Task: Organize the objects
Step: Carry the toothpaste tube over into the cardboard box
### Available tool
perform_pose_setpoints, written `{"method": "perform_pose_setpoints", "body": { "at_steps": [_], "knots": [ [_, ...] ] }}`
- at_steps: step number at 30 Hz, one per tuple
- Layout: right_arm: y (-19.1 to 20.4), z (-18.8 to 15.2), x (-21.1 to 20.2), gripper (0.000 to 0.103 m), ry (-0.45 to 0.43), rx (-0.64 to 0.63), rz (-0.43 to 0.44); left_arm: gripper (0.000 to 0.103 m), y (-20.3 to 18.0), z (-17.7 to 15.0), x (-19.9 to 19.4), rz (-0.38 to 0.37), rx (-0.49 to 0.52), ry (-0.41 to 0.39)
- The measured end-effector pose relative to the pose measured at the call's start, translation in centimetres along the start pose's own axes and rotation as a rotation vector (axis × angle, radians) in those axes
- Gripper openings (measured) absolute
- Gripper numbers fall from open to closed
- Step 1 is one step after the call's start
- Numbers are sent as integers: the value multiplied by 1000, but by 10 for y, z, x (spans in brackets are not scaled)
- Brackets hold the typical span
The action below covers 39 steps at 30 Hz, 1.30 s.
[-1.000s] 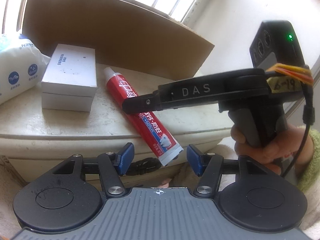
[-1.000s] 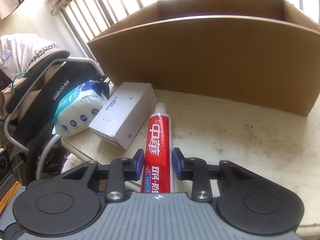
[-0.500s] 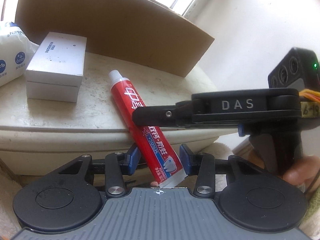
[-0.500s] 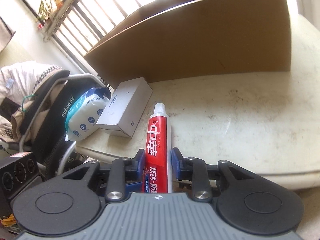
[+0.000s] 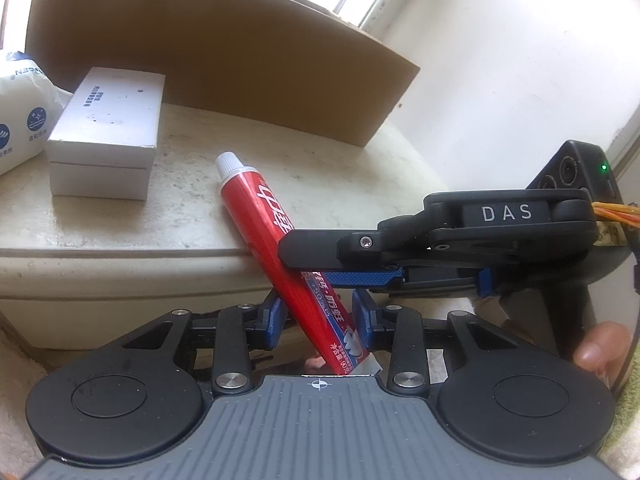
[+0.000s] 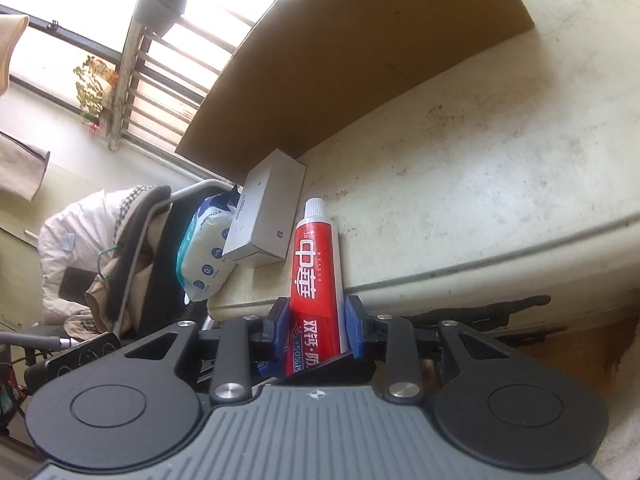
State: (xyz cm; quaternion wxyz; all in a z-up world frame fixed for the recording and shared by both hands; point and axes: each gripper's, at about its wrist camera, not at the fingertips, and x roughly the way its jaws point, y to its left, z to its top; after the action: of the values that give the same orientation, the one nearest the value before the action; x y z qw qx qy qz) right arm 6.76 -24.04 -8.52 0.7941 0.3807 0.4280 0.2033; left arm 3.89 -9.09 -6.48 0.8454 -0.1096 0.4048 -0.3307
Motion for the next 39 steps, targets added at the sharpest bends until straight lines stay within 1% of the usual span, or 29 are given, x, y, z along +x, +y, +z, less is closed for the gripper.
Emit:
{"method": "perform_pose_setpoints", "body": {
  "at_steps": [5, 8, 14, 16, 18, 39],
  "knots": [
    [-12, -5, 4, 33, 0, 57, 55, 35, -2, -1, 3, 10, 17, 7],
    [-15, -5, 8, 34, 5, 71, 71, 35, -2, -1, 7, 13, 25, 13],
    [-15, -6, 9, 34, 2, 70, 74, 35, -3, 2, 15, 17, 36, 12],
    [-15, -6, 9, 34, -1, 73, 75, 35, -5, -1, 7, 23, 48, 11],
    [-14, -6, 9, 34, -4, 66, 71, 35, -3, -9, -16, 27, 59, 11],
    [-11, -9, 3, 34, -29, 46, 74, 35, -18, -7, -21, 42, 111, -3]
  ]
}}
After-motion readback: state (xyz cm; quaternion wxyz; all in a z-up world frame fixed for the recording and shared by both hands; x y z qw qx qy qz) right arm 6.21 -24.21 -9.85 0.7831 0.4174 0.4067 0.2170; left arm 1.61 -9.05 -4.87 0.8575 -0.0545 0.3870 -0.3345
